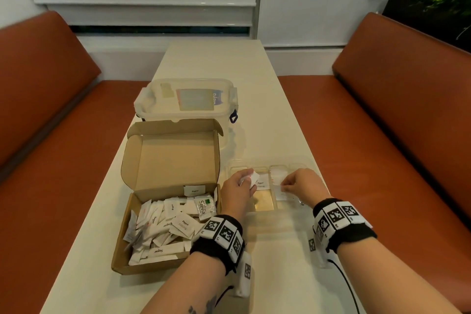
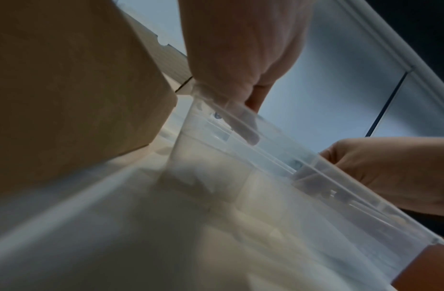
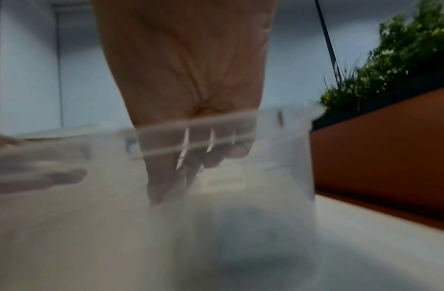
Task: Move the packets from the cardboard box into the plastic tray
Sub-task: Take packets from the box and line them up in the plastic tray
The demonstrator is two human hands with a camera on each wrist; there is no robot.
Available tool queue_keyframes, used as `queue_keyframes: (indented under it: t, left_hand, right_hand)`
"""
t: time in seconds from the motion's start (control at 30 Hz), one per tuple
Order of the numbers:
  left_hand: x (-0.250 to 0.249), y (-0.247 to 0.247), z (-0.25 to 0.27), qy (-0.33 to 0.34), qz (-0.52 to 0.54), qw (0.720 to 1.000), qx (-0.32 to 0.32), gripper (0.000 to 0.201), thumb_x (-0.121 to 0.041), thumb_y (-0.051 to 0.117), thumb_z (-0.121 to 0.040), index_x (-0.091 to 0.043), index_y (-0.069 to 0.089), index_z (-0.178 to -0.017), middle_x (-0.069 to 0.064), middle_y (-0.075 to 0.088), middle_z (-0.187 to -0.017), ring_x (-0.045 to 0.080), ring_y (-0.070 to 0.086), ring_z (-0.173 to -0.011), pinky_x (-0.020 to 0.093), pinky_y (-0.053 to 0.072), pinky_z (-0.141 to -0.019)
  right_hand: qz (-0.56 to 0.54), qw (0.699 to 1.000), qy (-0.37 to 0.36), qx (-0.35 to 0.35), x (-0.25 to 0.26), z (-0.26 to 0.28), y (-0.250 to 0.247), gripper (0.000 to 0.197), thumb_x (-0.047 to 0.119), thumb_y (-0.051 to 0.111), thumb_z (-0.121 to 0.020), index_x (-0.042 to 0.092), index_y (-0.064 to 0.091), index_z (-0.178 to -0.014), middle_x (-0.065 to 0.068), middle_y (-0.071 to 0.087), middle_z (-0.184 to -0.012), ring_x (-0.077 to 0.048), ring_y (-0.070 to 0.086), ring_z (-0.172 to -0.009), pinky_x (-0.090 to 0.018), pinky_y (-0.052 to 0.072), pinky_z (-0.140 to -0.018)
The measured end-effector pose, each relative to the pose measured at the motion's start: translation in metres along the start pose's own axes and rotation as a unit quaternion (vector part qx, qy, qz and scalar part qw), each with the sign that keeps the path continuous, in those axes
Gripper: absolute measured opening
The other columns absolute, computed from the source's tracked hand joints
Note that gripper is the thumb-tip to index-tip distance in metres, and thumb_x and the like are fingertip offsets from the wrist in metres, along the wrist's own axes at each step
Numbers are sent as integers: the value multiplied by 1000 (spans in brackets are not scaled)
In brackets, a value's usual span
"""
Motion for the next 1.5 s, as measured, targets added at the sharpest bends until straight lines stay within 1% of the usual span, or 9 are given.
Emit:
queue_keyframes:
  t: [0.13,0.23,0.4,0.7,0.83,0.97,1.07,1.2,1.5]
  left_hand:
    - [-1,1,0,4,-7,1000,4,26,0,45,-96,-8,66,-109,-4,56,-109,12,60,-101,19,54,-82]
    - [0,1,0,6,-11,1000,8,26,1,45,-96,-8,66,-108,-5,56,-109,13,60,-102,17,55,-79]
    - [1,0,0,3,-10,1000,11,28,2,45,-95,-9,66,-109,-4,57,-110,11,60,-100,19,55,-82]
    - [1,1,-1,-1,-33,999,18,31,3,44,-94,-14,67,-106,-6,57,-104,6,61,-83,15,56,-74]
    - [-2,2,1,6,-34,999,21,32,5,48,-92,-16,66,-108,-5,54,-102,12,61,-86,20,58,-72]
    - [-4,4,2,2,-10,1000,23,31,7,52,-90,-11,63,-113,2,53,-109,22,62,-98,22,58,-71]
    - [-4,5,2,-2,7,999,43,30,8,53,-88,-14,63,-106,2,55,-104,21,64,-91,23,58,-70]
    - [-3,5,2,7,5,999,54,26,3,53,-90,-19,66,-96,0,58,-98,15,64,-84,22,58,-69]
    - [-3,2,2,8,-59,998,19,36,-2,41,-97,-27,67,-93,-7,58,-102,13,59,-92,17,53,-67]
  right_hand:
    - [12,1000,-23,-4,2,-1,5,11,20,69,-84,17,76,-92,6,72,-87,-2,55,-70,-11,37,-65]
    - [42,998,-49,-6,4,-1,4,11,21,69,-84,18,75,-93,16,52,-70,2,45,-63,-9,27,-53]
    - [31,998,-54,-23,1,6,7,17,16,71,-80,16,59,-91,2,52,-90,-13,49,-78,-20,33,-65]
    - [43,998,-40,-24,4,4,12,8,2,61,-80,9,59,-80,-1,48,-86,-19,50,-80,-26,41,-70]
    - [16,998,-31,-58,6,5,8,8,13,67,-80,13,59,-81,1,54,-85,-16,52,-80,-24,40,-66]
    - [-137,980,-59,-133,21,12,-4,9,29,67,-85,21,64,-80,11,61,-75,-5,53,-71,-15,39,-60]
    - [-241,967,-45,-74,34,13,1,10,26,70,-84,21,67,-92,4,68,-79,-5,58,-71,-13,42,-62]
    - [-308,950,-19,-41,39,12,3,12,8,71,-80,12,64,-89,-10,69,-78,-13,61,-66,-20,48,-63]
    - [-204,976,-67,-21,44,4,-20,19,8,59,-89,13,73,-102,5,69,-86,4,56,-73,-3,40,-66]
Point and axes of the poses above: each hand's wrist, its own z-axis away from the middle knuckle, its own y-axis out of the palm, x = y × z, the point moved 5 cm from there along -z, towards the middle knuckle
